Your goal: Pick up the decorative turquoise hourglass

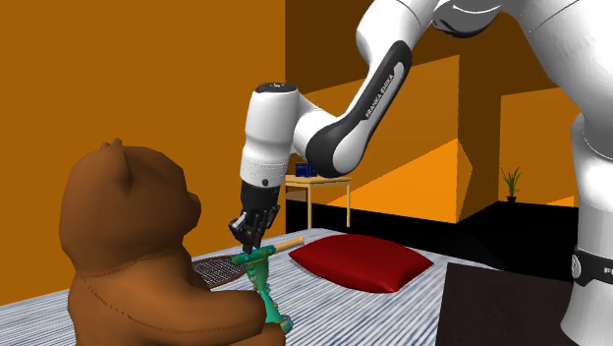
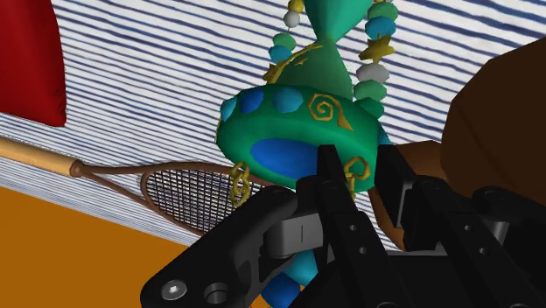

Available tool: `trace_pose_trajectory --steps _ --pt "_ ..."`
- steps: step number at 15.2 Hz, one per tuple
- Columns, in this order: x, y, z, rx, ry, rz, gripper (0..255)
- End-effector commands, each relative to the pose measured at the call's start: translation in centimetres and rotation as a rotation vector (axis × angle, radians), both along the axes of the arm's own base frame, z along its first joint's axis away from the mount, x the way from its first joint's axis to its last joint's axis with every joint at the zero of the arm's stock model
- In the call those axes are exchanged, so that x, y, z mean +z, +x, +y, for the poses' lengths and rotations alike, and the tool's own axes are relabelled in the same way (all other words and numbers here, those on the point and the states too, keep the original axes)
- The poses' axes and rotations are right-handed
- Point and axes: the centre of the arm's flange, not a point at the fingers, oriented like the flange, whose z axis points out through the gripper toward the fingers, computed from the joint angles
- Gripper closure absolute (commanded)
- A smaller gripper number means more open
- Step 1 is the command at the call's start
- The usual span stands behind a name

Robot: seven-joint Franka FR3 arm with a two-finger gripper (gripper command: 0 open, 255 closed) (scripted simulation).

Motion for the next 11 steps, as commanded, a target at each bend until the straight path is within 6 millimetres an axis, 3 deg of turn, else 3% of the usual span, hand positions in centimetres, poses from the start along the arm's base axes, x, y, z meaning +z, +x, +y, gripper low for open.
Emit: trace_pose_trajectory --steps 1,11 --pt "0.9 0.1 0.0 0.000 0.000 -0.001 255" --pt "5.8 0.1 0.0 0.000 0.000 -0.001 255"
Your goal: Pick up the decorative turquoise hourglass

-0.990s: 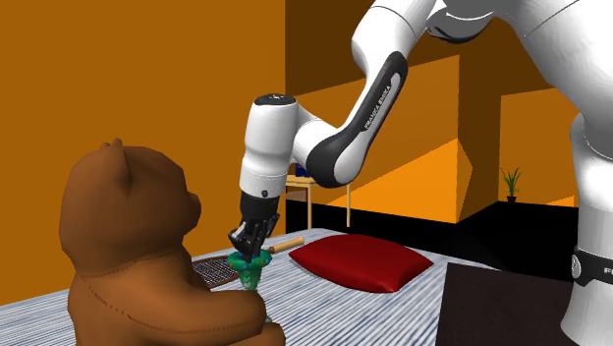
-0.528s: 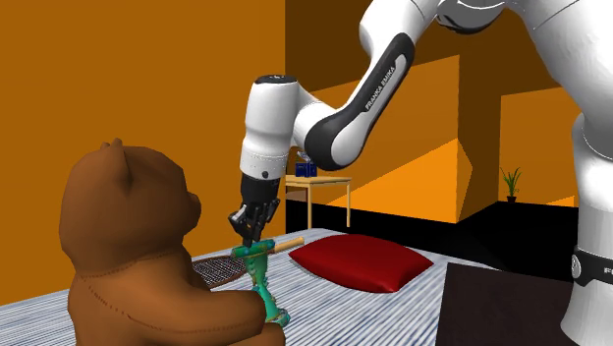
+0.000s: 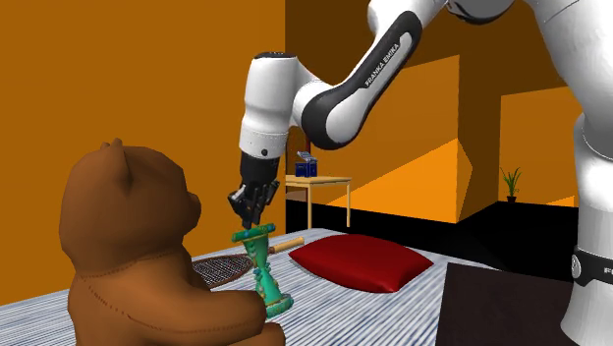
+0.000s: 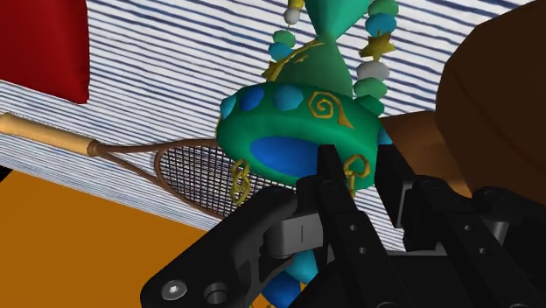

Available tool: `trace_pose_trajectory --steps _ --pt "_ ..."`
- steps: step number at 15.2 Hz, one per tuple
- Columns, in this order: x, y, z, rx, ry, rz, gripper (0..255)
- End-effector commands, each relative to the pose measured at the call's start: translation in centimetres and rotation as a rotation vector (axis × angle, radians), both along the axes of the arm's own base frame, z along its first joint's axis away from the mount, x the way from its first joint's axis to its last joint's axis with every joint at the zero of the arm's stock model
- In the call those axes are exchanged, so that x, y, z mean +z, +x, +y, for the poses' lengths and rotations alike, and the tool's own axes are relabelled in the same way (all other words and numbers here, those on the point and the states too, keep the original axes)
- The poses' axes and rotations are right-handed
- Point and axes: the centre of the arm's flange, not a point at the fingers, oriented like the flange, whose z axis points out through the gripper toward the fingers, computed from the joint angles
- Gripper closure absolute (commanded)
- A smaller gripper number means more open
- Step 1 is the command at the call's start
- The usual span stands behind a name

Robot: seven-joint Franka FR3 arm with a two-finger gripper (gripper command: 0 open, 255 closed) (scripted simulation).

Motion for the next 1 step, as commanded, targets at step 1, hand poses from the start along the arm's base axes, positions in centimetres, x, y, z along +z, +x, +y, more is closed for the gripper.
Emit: trace_pose_trajectory --steps 1 --pt "0.39 -0.02 -0.03 0.000 0.000 0.000 255"
